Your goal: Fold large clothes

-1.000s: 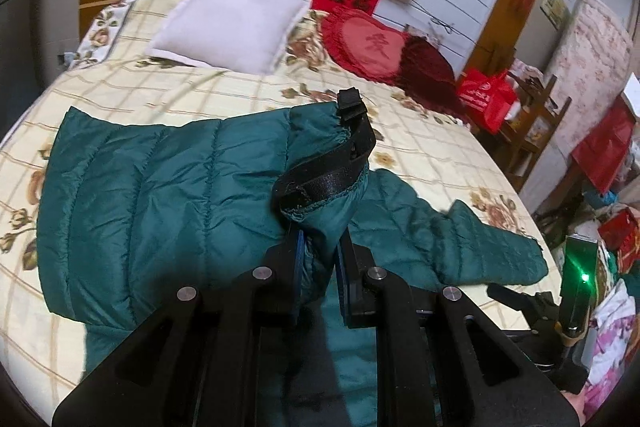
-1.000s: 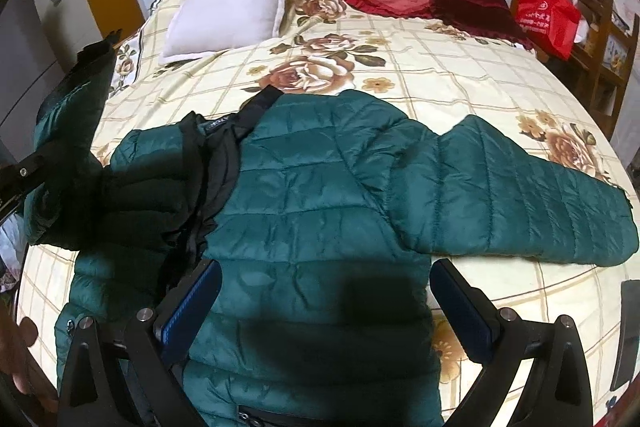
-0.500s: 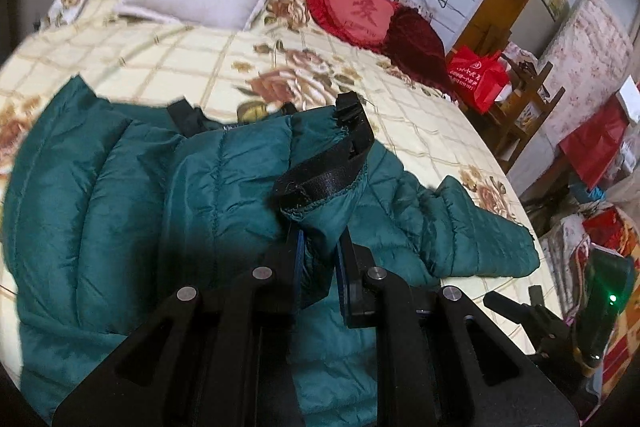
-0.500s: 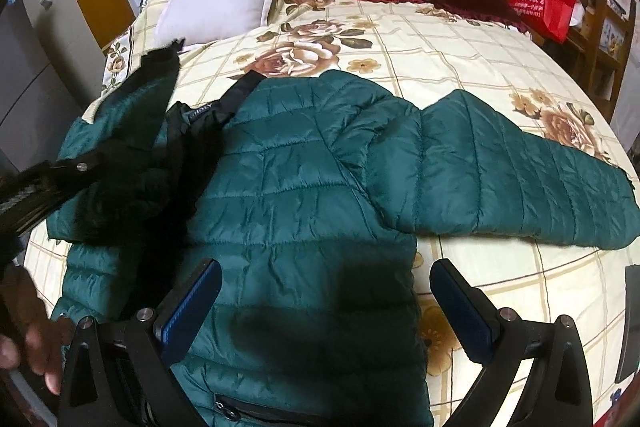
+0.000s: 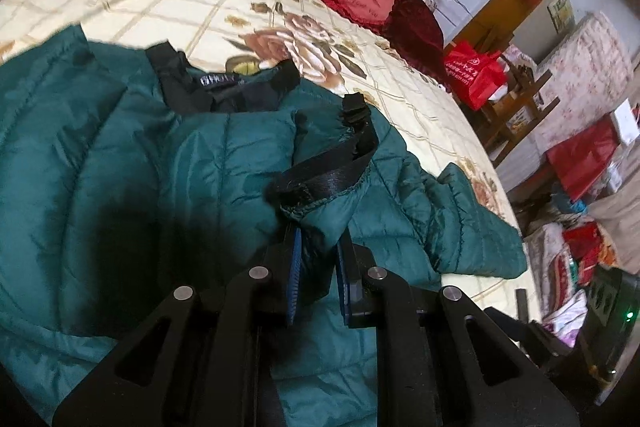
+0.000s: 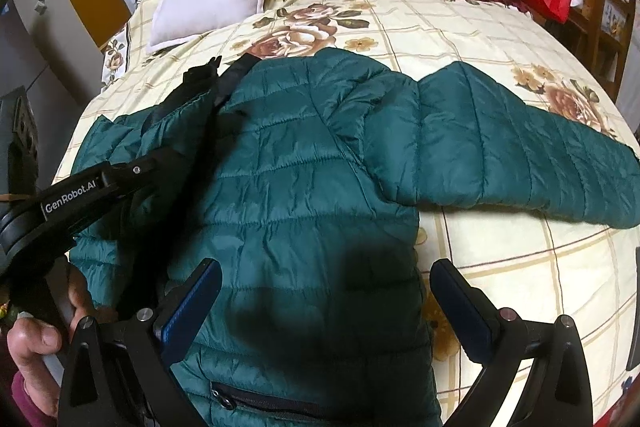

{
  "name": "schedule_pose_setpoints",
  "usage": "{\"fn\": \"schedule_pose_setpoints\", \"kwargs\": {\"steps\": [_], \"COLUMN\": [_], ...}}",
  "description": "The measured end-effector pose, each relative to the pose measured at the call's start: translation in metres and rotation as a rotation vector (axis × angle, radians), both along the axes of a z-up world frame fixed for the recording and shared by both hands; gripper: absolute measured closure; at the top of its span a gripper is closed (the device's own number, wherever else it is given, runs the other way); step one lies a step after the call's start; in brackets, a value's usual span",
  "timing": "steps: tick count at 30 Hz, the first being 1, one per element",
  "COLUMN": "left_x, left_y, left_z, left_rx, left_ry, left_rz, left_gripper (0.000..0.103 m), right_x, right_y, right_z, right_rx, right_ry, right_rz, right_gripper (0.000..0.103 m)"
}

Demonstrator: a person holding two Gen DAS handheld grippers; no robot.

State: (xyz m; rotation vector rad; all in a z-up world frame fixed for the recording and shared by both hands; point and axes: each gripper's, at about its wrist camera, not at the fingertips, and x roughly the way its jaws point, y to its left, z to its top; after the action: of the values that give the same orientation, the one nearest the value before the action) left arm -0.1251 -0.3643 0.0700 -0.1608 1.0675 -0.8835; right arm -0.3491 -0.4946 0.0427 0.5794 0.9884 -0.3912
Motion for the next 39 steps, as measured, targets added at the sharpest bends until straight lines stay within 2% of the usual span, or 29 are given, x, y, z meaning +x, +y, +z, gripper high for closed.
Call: {"fn": "schedule_pose_setpoints", "kwargs": {"steps": [5, 7, 9, 11, 13, 16, 20, 24, 27, 31, 32, 33, 34, 38, 39], "left_x": [0.003, 0.001, -0.002, -0.003, -0.003, -0.005, 0.001, 0.017, 0.028, 0.038, 0.041, 0.044, 0.046, 0.056, 0.058], "left_y": [0.004, 0.009, 0.02, 0.033, 0.048, 0.082, 0.127, 0.172, 0.201, 0.223, 0.225, 0.226, 0.227, 0.226, 0.226], "left_z": [-0.005, 0.002, 0.014, 0.029, 0.043, 0.064, 0.077, 0.075, 0.063, 0.045, 0.041, 0.038, 0.035, 0.025, 0.023], "left_rx": [-0.045, -0.07, -0.109, -0.133, -0.129, -0.056, 0.03, 0.099, 0.153, 0.201, 0.212, 0.22, 0.228, 0.239, 0.239], "left_ry": [0.088, 0.088, 0.088, 0.083, 0.054, -0.048, -0.161, -0.217, -0.232, -0.227, -0.224, -0.222, -0.22, -0.203, -0.196], "left_rz": [-0.031, -0.042, -0.05, -0.058, -0.055, -0.009, 0.086, 0.201, 0.274, 0.32, 0.33, 0.337, 0.343, 0.368, 0.373], "left_gripper": [0.074, 0.061, 0.044, 0.039, 0.039, 0.039, 0.039, 0.039, 0.039, 0.039, 0.039, 0.039, 0.039, 0.039, 0.039], "right_x": [-0.005, -0.008, -0.009, -0.009, -0.008, 0.002, 0.025, 0.06, 0.086, 0.109, 0.113, 0.115, 0.117, 0.12, 0.12], "right_y": [0.0, 0.0, -0.001, -0.001, 0.001, 0.009, 0.022, 0.026, 0.025, 0.024, 0.024, 0.024, 0.024, 0.026, 0.026], "right_z": [-0.001, -0.001, 0.0, 0.001, 0.004, 0.008, 0.014, 0.012, 0.002, -0.015, -0.018, -0.021, -0.024, -0.029, -0.027], "right_rx": [0.006, 0.005, 0.01, 0.019, 0.029, 0.031, 0.011, 0.003, -0.007, 0.009, 0.021, 0.029, 0.035, 0.026, 0.018], "right_ry": [0.007, 0.007, 0.004, -0.006, -0.019, -0.034, -0.066, -0.082, -0.055, -0.013, -0.012, -0.012, -0.012, -0.024, -0.045], "right_rz": [-0.003, -0.006, -0.01, -0.015, -0.013, 0.005, 0.043, 0.043, 0.037, 0.034, 0.034, 0.035, 0.037, 0.04, 0.041], "right_gripper": [0.0, 0.0, 0.0, 0.0, 0.0, 0.0, 0.0, 0.0, 0.0, 0.002, 0.004, 0.012, 0.023, 0.055, 0.068]}}
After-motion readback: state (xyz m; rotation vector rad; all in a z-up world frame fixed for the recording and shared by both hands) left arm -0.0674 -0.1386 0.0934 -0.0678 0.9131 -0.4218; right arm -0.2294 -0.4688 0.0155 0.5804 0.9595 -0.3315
